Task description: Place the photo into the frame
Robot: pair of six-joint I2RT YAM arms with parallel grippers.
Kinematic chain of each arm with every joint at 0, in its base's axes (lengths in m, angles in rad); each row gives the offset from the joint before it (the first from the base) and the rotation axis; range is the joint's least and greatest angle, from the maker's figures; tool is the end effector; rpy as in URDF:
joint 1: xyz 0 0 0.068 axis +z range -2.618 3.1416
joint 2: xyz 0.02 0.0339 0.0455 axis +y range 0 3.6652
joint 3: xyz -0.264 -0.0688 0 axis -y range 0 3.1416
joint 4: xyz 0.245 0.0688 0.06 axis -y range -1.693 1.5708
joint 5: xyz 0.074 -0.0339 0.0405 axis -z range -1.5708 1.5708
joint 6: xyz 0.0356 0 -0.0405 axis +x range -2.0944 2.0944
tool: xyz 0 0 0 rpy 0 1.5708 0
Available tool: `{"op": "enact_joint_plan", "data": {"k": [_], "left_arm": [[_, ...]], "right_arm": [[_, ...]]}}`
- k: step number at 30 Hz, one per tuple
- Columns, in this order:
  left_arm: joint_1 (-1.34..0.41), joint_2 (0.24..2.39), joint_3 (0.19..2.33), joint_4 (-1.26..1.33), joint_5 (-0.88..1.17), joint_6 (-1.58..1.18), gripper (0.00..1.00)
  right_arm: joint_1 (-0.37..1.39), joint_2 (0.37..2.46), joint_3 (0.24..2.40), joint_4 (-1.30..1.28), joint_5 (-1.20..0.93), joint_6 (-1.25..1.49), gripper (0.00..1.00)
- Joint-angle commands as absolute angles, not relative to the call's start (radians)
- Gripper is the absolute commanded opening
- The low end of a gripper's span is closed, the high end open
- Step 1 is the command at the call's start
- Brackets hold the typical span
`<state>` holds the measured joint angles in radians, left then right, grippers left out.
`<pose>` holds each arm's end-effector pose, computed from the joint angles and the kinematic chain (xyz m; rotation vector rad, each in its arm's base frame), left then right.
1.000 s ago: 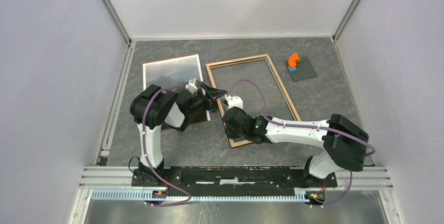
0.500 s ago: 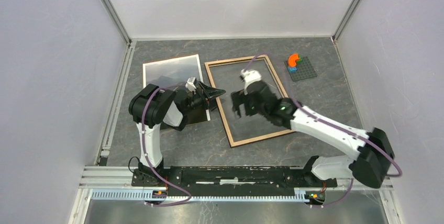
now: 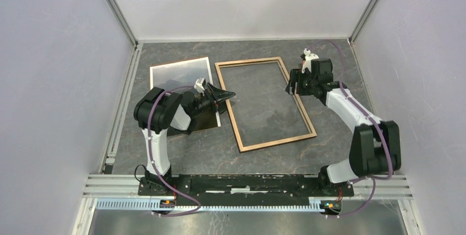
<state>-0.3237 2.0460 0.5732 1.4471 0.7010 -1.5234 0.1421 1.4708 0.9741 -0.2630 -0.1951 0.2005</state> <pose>0.3014 -0.1253 0.1077 -0.5086 1.9310 -1.8772 0.3124 0.0517 0.2372 -0.0300 2.3464 0.3977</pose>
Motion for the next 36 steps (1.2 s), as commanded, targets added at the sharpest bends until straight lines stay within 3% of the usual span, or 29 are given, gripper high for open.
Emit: {"op": "enact_joint_plan", "data": {"k": [1, 5, 16, 36], "left_arm": [[-0.302, 2.039, 0.600, 1.555, 0.753, -1.546, 0.75], [-0.295, 2.049, 0.610, 1.556, 0.763, -1.543, 0.74], [-0.284, 2.037, 0.636, 1.556, 0.788, -1.537, 0.71], [-0.272, 2.031, 0.666, 1.555, 0.815, -1.537, 0.65]], "right_arm": [[0.073, 1.551, 0.956, -0.132, -0.422, 0.185, 0.63], [0.038, 1.608, 0.945, -0.091, -0.445, 0.197, 0.57], [0.005, 1.665, 0.910, -0.050, -0.442, 0.206, 0.54], [-0.045, 1.687, 0.911, -0.050, -0.423, 0.195, 0.55]]}}
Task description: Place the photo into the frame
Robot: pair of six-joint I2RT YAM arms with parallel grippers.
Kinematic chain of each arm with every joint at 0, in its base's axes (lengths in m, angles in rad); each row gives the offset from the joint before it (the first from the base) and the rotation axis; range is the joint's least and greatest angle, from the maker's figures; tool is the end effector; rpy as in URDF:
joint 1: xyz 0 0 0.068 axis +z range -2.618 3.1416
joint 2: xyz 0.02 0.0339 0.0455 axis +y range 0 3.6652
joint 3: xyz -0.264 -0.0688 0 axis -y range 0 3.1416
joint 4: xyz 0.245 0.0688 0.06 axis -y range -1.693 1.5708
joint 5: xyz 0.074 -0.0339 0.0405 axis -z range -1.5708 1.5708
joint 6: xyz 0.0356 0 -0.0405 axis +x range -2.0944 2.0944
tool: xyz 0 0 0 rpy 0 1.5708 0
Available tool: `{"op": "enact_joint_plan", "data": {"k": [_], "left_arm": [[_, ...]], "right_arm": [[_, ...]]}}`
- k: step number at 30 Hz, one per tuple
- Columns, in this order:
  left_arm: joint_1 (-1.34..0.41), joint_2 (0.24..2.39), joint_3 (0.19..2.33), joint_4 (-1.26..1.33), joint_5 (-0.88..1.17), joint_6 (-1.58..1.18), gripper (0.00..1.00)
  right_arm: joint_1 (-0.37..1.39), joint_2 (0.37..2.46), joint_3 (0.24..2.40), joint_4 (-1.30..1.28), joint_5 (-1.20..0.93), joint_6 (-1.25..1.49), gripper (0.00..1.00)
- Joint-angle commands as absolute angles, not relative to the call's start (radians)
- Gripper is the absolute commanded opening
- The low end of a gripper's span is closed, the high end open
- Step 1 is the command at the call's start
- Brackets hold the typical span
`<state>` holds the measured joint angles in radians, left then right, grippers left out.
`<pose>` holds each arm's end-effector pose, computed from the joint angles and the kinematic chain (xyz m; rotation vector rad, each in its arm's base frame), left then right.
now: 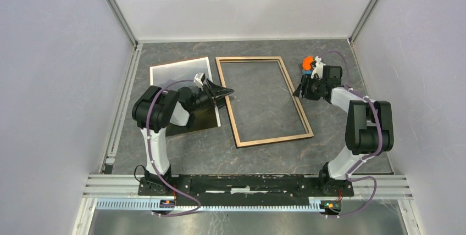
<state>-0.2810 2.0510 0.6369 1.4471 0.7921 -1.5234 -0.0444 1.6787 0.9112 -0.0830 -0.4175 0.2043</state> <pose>0.3181 -0.1182 0.1183 -0.4134 1.9088 -1.9187 0.3370 -0.0005 0.1690 0.1075 2.4019 0.5782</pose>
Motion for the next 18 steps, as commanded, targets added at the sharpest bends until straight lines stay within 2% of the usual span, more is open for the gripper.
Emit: {"op": "enact_joint_plan", "data": {"k": [1, 10, 18], "left_arm": [[-0.273, 2.032, 0.665, 1.556, 0.815, -1.537, 0.65], [-0.273, 2.023, 0.683, 1.555, 0.820, -1.545, 0.58], [-0.272, 2.008, 0.703, 1.555, 0.826, -1.555, 0.56]], "right_arm": [[-0.046, 1.691, 0.910, -0.047, -0.429, 0.196, 0.55], [-0.045, 1.706, 0.888, -0.008, -0.478, 0.217, 0.49], [-0.044, 1.689, 0.877, -0.007, -0.501, 0.228, 0.48]]}}
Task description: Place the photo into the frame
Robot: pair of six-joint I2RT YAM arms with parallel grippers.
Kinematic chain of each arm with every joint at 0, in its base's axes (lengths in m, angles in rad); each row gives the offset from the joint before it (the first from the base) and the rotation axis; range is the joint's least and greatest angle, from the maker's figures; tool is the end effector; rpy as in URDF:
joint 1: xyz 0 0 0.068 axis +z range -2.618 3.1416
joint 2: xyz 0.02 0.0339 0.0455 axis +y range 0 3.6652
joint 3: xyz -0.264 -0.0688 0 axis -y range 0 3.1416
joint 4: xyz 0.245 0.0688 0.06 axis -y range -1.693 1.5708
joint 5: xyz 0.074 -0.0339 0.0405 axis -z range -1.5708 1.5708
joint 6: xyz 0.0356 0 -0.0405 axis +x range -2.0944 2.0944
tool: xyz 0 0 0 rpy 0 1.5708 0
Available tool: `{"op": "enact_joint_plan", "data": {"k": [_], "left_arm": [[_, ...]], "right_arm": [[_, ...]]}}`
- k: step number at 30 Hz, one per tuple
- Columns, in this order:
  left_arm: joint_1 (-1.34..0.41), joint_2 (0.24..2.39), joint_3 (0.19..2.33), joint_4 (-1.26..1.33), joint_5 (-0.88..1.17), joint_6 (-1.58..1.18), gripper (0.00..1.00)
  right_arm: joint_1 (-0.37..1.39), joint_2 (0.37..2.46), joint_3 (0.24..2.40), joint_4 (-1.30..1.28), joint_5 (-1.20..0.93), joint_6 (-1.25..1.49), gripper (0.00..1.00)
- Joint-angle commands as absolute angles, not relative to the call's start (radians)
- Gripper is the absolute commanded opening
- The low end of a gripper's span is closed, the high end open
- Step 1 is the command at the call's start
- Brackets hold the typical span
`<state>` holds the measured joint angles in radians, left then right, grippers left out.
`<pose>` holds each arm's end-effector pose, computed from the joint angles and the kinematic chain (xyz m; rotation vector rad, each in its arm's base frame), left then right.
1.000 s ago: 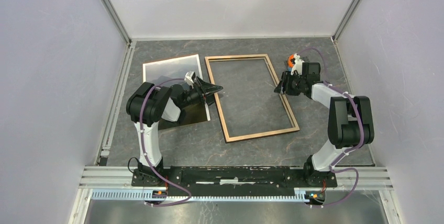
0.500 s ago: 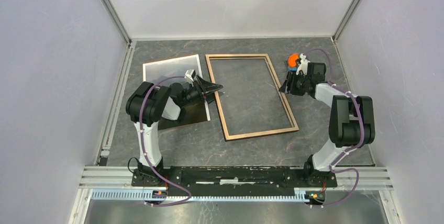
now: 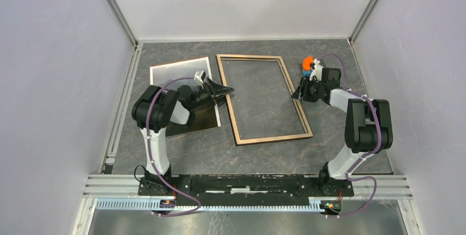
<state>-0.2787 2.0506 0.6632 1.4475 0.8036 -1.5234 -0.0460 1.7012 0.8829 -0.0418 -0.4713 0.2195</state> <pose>0.3237 -0.1193 0.1237 -0.3803 1.8911 -1.9277 0.3349 0.0008 0.1573 0.1056 2.4055 0.6508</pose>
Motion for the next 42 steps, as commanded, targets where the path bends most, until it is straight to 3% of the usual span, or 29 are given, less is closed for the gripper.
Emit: {"op": "enact_joint_plan", "data": {"k": [1, 26, 32, 42], "left_arm": [[-0.272, 2.008, 0.704, 1.555, 0.827, -1.558, 0.56], [-0.265, 2.020, 0.718, 1.556, 0.830, -1.583, 0.55], [-0.265, 2.016, 0.720, 1.556, 0.831, -1.583, 0.55], [-0.264, 2.015, 0.720, 1.555, 0.830, -1.585, 0.53]], "right_arm": [[-0.044, 1.682, 0.879, -0.007, -0.501, 0.227, 0.48], [-0.044, 1.628, 0.894, -0.044, -0.465, 0.199, 0.52], [-0.044, 1.658, 0.875, -0.010, -0.508, 0.219, 0.45], [-0.042, 1.690, 0.867, -0.008, -0.505, 0.224, 0.45]]}}
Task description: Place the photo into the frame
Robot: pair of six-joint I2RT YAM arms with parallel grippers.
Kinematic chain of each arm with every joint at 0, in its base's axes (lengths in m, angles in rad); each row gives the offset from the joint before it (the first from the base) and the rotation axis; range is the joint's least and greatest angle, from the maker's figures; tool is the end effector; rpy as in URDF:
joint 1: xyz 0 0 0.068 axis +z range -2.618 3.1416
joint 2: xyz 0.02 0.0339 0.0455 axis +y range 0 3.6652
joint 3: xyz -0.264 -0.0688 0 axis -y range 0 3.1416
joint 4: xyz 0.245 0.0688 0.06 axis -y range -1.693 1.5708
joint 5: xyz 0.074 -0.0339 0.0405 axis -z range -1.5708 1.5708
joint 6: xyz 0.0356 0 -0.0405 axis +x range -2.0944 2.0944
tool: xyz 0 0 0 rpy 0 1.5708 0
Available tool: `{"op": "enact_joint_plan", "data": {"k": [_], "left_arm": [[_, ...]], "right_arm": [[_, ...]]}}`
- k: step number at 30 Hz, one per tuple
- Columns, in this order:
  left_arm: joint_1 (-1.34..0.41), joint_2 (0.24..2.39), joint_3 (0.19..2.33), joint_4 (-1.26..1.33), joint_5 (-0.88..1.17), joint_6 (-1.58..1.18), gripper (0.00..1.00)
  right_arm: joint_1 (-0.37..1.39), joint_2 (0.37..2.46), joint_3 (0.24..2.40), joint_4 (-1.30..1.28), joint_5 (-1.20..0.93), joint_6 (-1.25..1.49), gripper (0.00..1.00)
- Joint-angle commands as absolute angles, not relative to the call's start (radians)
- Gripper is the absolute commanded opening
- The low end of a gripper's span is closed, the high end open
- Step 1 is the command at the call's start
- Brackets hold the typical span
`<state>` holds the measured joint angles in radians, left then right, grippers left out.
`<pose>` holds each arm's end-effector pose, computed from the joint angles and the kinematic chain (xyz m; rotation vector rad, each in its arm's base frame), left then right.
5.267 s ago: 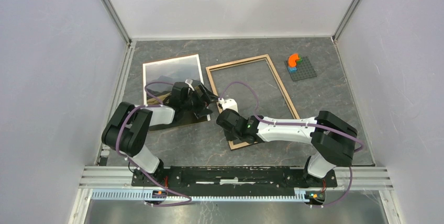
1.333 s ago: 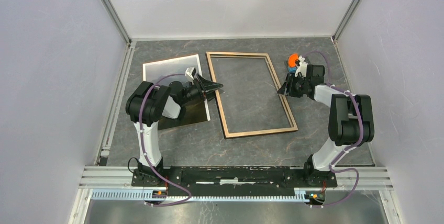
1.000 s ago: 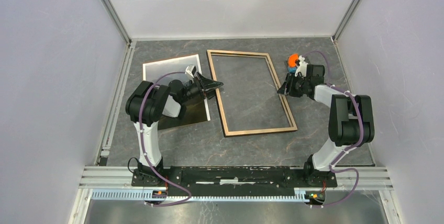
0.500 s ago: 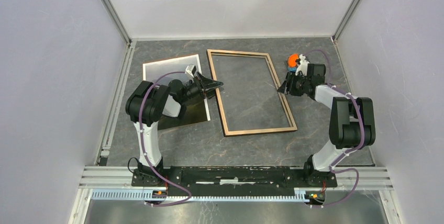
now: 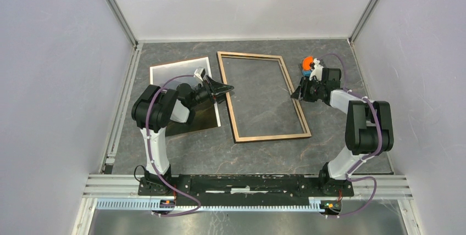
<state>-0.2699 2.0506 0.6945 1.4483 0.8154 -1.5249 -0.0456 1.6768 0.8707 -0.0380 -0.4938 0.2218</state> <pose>0.3311 -0.1185 0.1302 -0.3495 1.8663 -1.9333 0.3313 0.0018 0.1620 0.0912 2.3877 0.6767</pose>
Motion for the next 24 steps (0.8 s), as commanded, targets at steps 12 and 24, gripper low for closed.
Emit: {"op": "enact_joint_plan", "data": {"k": [12, 24], "left_arm": [[-0.265, 2.016, 0.728, 1.556, 0.824, -1.589, 0.53], [-0.267, 2.015, 0.732, 1.556, 0.825, -1.597, 0.49]], "right_arm": [[-0.017, 1.690, 0.833, 0.055, -0.628, 0.278, 0.42], [-0.016, 1.695, 0.840, 0.040, -0.590, 0.264, 0.42]]}}
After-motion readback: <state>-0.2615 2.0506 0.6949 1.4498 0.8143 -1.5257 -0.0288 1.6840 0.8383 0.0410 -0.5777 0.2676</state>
